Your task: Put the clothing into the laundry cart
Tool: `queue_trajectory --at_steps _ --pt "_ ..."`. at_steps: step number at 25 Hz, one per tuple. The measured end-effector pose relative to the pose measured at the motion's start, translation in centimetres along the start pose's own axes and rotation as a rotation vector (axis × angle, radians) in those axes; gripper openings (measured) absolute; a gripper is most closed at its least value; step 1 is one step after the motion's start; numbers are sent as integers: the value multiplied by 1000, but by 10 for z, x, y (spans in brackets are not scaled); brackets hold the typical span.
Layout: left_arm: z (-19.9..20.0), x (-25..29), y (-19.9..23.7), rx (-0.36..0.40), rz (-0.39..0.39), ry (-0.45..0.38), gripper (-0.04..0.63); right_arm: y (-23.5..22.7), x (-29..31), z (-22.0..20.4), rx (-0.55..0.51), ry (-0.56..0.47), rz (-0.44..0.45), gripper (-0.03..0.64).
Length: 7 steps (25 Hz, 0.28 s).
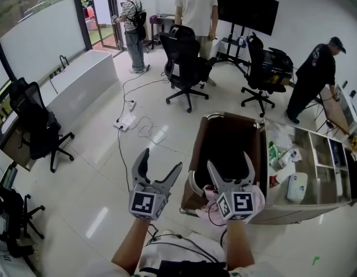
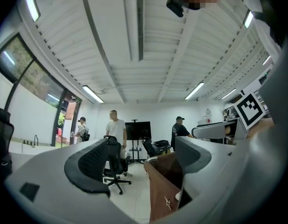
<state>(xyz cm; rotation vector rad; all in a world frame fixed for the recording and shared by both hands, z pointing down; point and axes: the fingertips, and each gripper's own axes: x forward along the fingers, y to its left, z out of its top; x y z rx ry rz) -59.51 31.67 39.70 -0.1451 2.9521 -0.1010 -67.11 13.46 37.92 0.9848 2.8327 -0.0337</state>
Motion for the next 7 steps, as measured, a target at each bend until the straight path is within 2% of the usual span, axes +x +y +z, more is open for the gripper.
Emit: queue_trajectory --at_steps 7 --pt "3 -1 3 8 2 0 439 13 5 5 0 13 28 485"
